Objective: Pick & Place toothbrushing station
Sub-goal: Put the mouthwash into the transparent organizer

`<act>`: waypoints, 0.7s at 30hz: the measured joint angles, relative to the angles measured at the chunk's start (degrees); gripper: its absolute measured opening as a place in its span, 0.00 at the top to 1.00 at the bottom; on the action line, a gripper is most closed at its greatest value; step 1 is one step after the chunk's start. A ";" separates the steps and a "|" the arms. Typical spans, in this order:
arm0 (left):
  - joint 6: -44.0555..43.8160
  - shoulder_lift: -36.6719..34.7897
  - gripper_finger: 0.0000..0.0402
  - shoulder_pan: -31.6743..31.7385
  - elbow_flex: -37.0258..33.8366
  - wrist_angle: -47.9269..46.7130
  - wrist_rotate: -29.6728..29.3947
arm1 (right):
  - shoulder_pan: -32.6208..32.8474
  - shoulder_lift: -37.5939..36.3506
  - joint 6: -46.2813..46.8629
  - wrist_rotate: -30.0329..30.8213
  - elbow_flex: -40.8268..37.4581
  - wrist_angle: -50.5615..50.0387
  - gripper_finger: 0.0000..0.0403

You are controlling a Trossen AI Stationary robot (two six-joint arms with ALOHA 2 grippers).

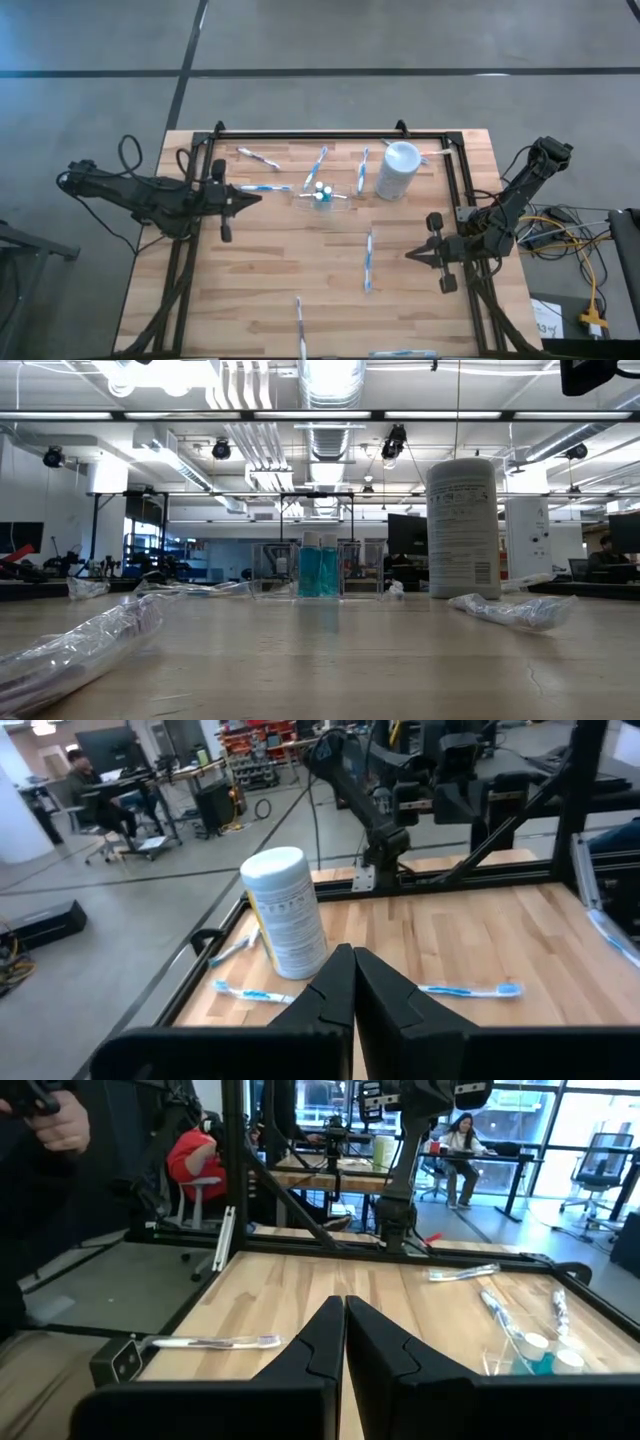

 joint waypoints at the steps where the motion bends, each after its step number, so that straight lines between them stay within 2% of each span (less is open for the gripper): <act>1: 0.26 -0.19 0.99 0.00 0.21 -0.17 0.64 | 0.00 0.00 0.00 -0.01 0.00 0.00 0.98; 9: 4.37 -0.64 0.99 0.00 1.99 -1.11 4.32 | 0.02 -1.29 -0.43 -4.09 0.63 -0.28 0.98; 14: 5.91 -0.53 0.99 -0.02 3.60 -1.04 7.89 | 0.00 -2.12 0.48 -4.46 2.82 -4.96 0.98; 21: 5.93 -0.38 0.98 -0.02 4.14 -1.04 8.23 | 0.00 -2.25 1.70 -4.57 3.23 -7.89 0.98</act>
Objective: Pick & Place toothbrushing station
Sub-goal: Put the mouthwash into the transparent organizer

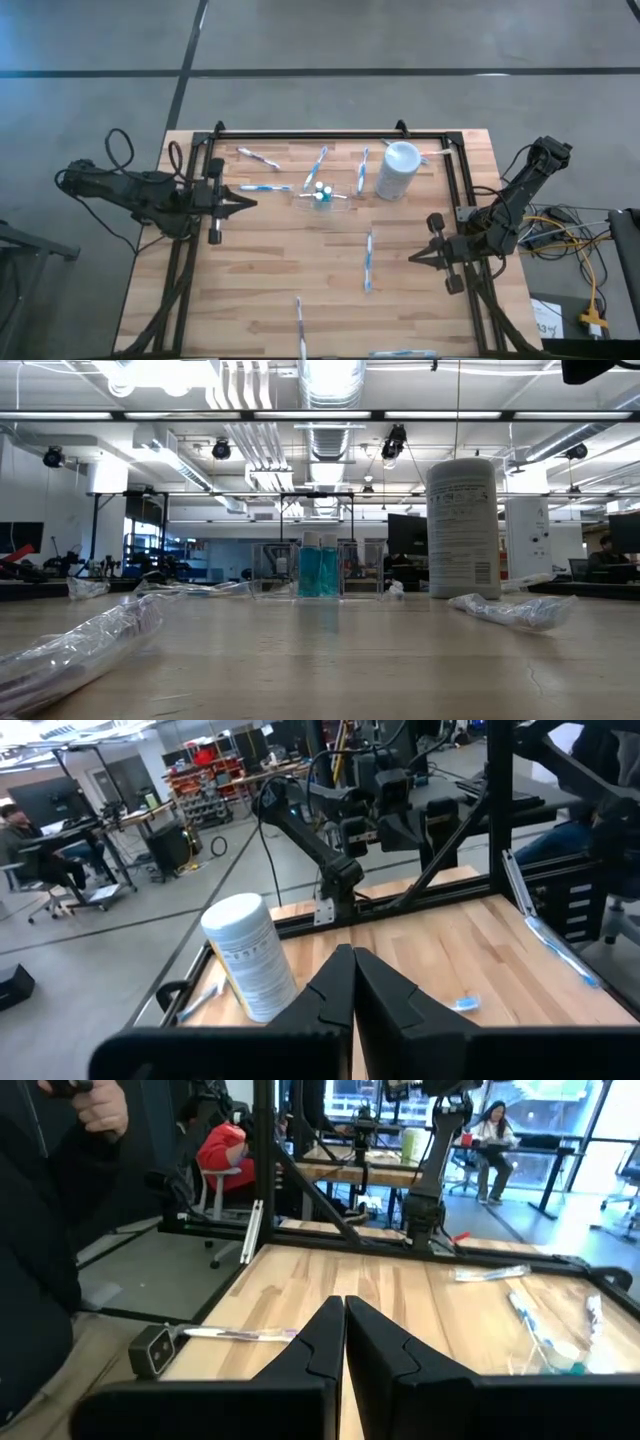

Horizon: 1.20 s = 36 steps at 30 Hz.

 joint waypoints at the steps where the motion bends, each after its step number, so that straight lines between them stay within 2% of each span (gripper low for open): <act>1: 0.00 0.01 0.98 0.00 0.00 -0.02 0.02 | 0.02 0.02 0.34 -0.02 -0.02 -0.15 0.98; 14: 0.26 0.03 0.98 0.00 0.00 -0.04 -0.04 | 0.00 0.09 3.63 -0.08 -0.02 -0.07 0.98; 36: -0.13 0.56 0.99 0.00 -0.29 -0.58 -0.09 | 0.00 0.13 3.50 -0.01 -0.02 -0.07 0.98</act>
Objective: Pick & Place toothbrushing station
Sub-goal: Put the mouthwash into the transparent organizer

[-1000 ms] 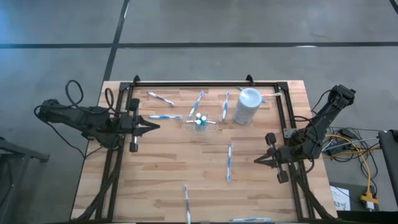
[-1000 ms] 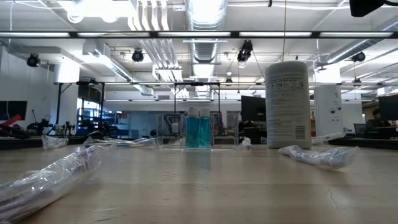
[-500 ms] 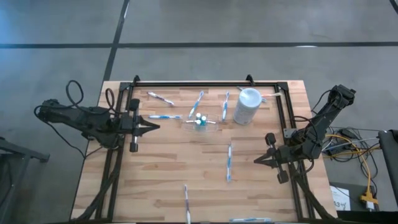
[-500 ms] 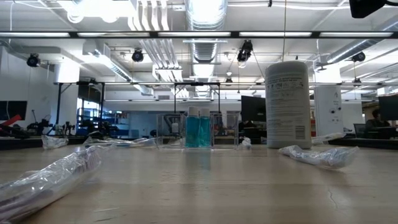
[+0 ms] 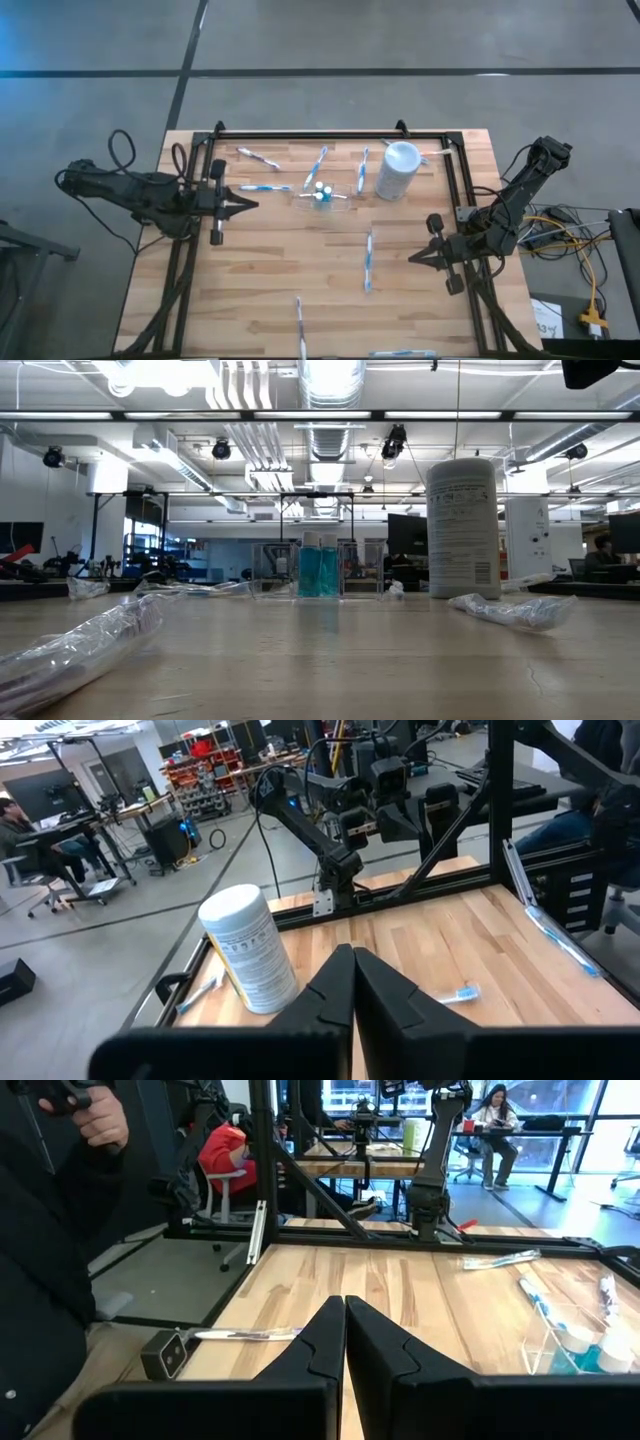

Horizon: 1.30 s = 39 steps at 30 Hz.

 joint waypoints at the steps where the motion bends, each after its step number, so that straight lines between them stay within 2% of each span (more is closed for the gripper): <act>1: -0.01 0.04 0.99 0.00 -0.02 0.00 0.00 | 0.00 0.00 0.00 0.01 0.00 0.00 0.98; 11: -1.61 0.75 0.98 0.00 -0.31 0.05 -0.02 | 0.00 -0.07 2.23 0.06 0.00 -1.95 0.98; 15: -3.51 2.18 0.99 0.23 -0.70 -1.43 -0.07 | 0.00 -0.11 11.28 0.77 -0.02 -11.59 0.98; 19: -5.95 4.93 0.99 1.69 -1.57 -1.41 -0.17 | 0.02 -0.13 22.76 6.97 -0.03 -19.79 0.98; 24: -9.39 8.79 0.99 5.71 -1.57 -0.52 -0.04 | 0.02 -0.13 28.72 9.60 -0.04 -25.11 0.98; 26: -10.13 9.90 0.99 7.28 -1.57 -0.44 0.02 | 0.02 -0.13 28.74 11.78 -0.04 -26.55 0.98; 30: -10.60 11.37 0.99 10.51 -0.84 0.76 0.02 | 0.00 -1.39 27.29 23.48 -0.04 -29.14 0.98; 32: -10.60 11.98 0.99 11.63 -0.25 1.01 0.07 | 0.00 -2.46 23.82 27.18 -0.04 -29.14 0.98; 35: -10.88 12.88 0.99 13.03 1.15 1.59 0.35 | 0.00 -3.63 19.70 28.27 -0.05 -29.16 0.98; 39: -12.32 14.29 0.99 13.66 3.59 1.49 1.05 | 0.00 -3.19 19.26 26.53 -0.53 -30.41 0.98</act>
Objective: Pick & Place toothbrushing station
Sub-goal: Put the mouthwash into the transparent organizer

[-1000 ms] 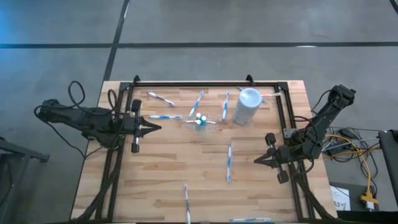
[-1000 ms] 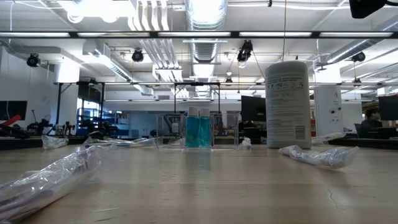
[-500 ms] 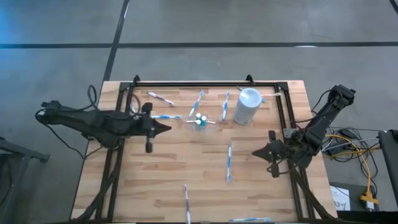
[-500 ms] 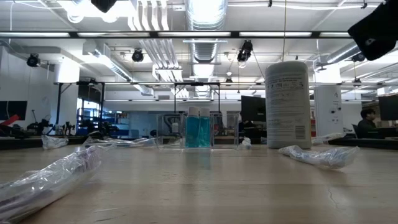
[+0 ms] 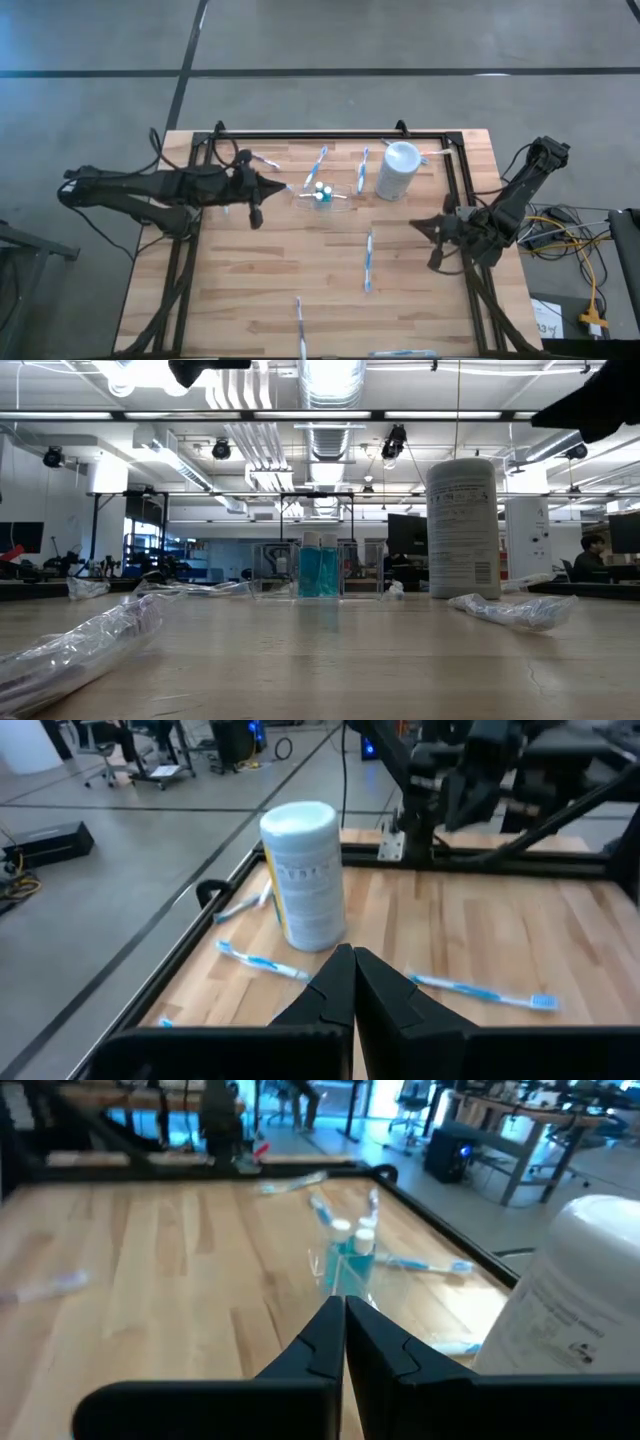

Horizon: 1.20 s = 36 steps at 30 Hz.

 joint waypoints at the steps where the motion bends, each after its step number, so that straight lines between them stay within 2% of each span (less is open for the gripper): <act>1: -0.05 0.30 0.99 -0.02 0.67 0.00 0.07 | 0.00 0.15 0.00 -0.09 -0.16 -0.56 0.98; 6: -0.10 1.63 0.99 -0.02 3.76 0.15 0.07 | 0.00 -0.16 -0.31 0.27 -0.24 -1.74 0.98; 14: 3.24 1.82 0.99 0.00 4.52 -0.05 -1.91 | 0.00 -1.14 -0.87 0.15 -0.24 -2.61 0.98; 20: 5.19 1.96 0.98 0.02 4.50 -0.04 -1.77 | 0.00 -1.08 -0.88 -5.66 -0.26 -2.55 0.98; 23: 4.74 2.30 0.99 0.02 4.50 -0.03 0.45 | 0.00 -1.08 -1.31 -8.52 -0.34 -1.92 0.98; 27: 7.08 2.47 0.99 0.40 4.50 -0.02 4.61 | 0.00 -1.03 -1.82 -8.83 -0.34 1.03 0.98; 33: 7.60 2.60 0.98 0.66 4.50 -0.51 5.40 | 0.00 -0.55 -0.89 -9.03 -0.76 1.67 0.98; 36: 6.60 3.44 0.99 0.68 4.46 0.05 6.77 | -0.02 -0.13 -1.54 -14.02 -1.20 3.96 0.98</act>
